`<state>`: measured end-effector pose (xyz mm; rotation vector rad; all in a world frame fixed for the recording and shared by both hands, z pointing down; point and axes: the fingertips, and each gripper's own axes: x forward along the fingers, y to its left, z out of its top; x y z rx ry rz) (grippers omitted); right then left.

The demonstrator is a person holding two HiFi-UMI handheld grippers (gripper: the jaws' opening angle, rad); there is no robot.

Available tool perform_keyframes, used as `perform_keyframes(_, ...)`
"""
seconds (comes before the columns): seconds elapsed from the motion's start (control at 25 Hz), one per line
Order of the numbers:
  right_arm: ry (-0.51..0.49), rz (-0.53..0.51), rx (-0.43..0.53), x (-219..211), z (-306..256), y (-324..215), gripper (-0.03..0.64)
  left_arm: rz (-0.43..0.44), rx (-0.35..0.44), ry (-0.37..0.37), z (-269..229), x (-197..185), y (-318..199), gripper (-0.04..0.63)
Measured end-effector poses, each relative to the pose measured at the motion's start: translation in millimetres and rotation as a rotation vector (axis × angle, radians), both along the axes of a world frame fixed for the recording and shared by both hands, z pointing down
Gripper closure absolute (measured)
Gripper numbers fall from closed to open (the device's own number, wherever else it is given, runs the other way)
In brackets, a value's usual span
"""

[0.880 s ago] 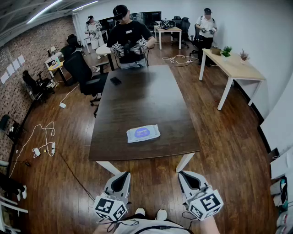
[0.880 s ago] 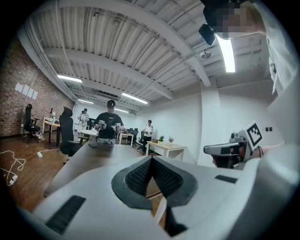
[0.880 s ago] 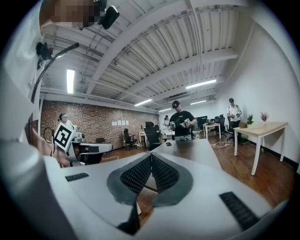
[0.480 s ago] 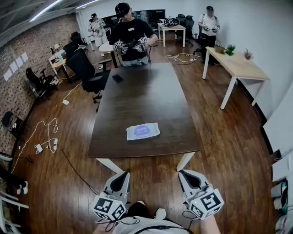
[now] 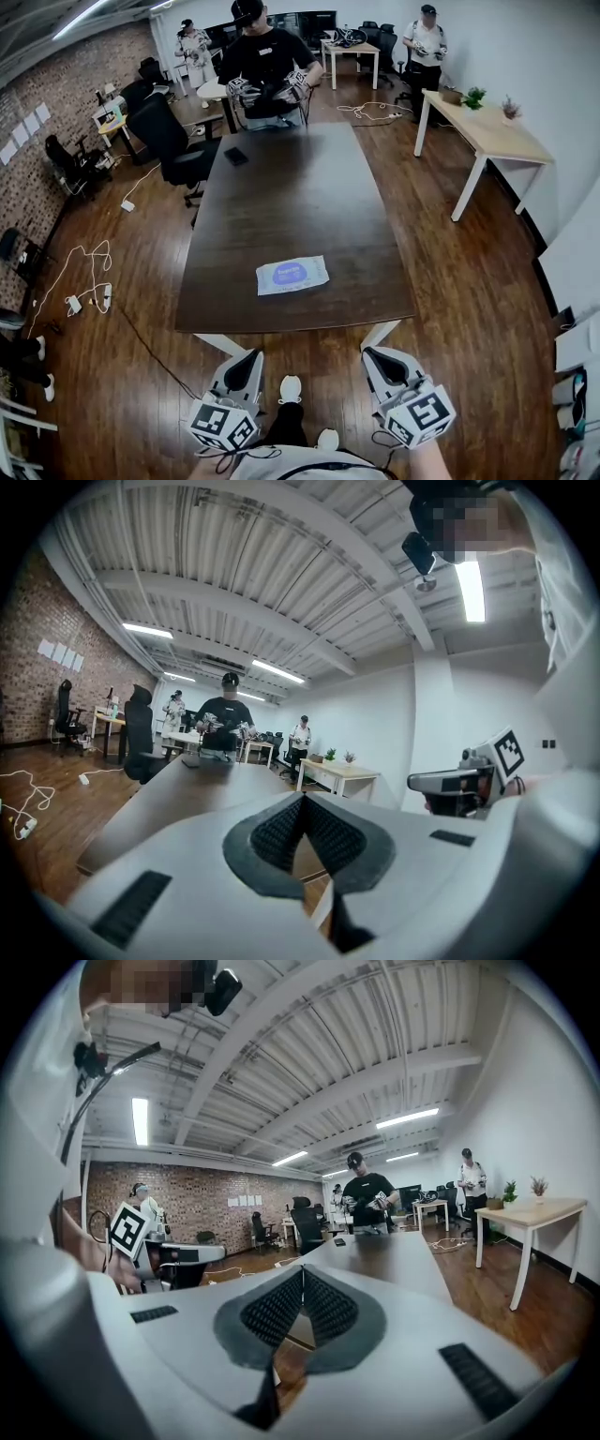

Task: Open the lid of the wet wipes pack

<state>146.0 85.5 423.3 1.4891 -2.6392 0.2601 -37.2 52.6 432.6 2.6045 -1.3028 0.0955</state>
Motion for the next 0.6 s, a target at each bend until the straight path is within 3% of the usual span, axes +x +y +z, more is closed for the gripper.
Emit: perform_keyframes(0.6,0.047,-0.033,-0.028,-57.9,5.7,-143.3,0.610,0.099,-0.027,0.025,11.8,-21.6,-148.9,0.594)
